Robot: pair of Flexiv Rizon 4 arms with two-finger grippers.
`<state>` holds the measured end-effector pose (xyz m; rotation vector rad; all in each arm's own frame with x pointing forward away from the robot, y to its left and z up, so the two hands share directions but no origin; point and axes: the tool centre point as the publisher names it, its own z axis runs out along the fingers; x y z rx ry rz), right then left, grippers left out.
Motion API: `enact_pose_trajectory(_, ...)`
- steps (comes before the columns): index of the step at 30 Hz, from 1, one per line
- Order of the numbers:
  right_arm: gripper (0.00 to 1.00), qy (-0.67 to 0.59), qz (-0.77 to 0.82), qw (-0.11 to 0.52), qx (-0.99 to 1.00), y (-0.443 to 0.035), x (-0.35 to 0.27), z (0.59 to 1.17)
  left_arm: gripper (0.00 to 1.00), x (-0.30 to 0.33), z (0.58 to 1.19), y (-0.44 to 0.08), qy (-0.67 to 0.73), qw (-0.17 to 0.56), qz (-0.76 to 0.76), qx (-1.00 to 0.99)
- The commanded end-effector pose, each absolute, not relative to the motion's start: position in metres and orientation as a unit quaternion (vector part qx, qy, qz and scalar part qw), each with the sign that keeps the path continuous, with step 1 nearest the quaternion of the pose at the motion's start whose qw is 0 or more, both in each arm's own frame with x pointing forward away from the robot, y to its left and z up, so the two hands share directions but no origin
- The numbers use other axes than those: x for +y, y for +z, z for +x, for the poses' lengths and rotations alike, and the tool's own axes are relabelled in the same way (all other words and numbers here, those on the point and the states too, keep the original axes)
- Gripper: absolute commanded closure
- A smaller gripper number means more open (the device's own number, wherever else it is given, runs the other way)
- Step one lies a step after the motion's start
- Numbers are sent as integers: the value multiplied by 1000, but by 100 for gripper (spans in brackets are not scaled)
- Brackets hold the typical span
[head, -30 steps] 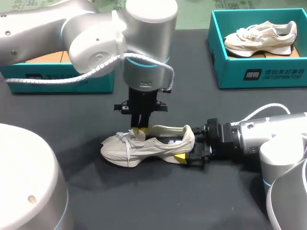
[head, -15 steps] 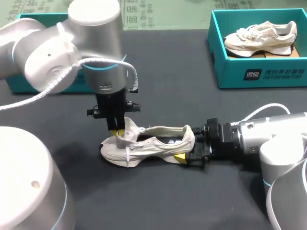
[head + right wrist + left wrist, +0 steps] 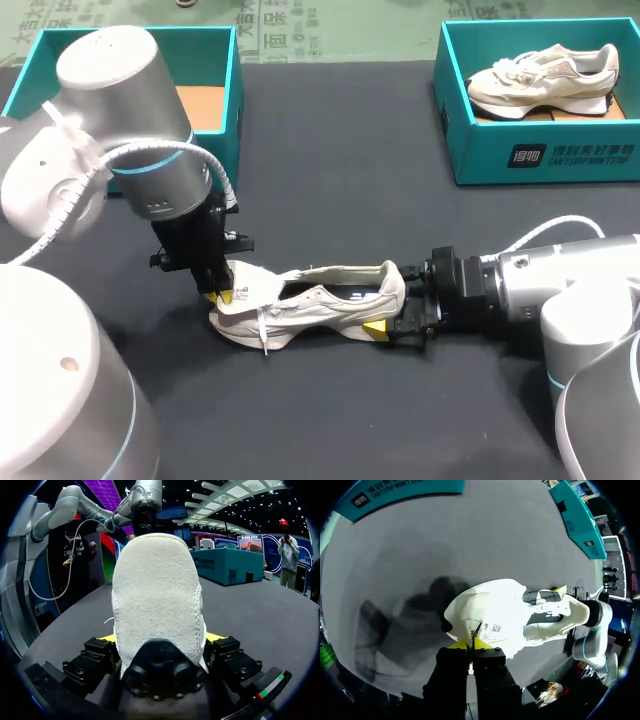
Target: Take the shoe out of the shoebox, open the shoe tongue, remove and reinsert the insole, then place the shoe into the shoebox
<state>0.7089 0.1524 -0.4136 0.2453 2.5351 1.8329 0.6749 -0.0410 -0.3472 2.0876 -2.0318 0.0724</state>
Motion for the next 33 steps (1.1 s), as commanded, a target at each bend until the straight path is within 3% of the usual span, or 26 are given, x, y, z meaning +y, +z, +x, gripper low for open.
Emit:
enact_pose_trajectory(1, 100, 582, 79, 2, 809, -416, 156, 709, 100, -33, 672, -358, 72, 161, 709, -683)
enact_pose_trajectory(8, 100, 582, 79, 2, 809, -416, 156, 709, 100, -29, 671, -371, 49, 153, 708, -688)
enact_pose_trajectory(10, 100, 582, 79, 2, 809, -416, 156, 709, 90, -27, 671, -374, 44, 152, 707, -689)
enact_pose_trajectory(12, 100, 582, 79, 2, 809, -416, 156, 709, 73, -25, 671, -375, 37, 148, 706, -691)
enact_pose_trajectory(14, 100, 582, 79, 2, 809, -416, 156, 709, 66, -22, 670, -376, 34, 144, 706, -693)
enact_pose_trajectory(23, 100, 582, 79, 2, 809, -416, 156, 709, 58, -14, 670, -343, 54, 130, 688, -711)
enact_pose_trajectory(33, 100, 582, 79, 2, 809, -416, 156, 709, 57, -38, 678, -285, 98, 110, 641, -753)
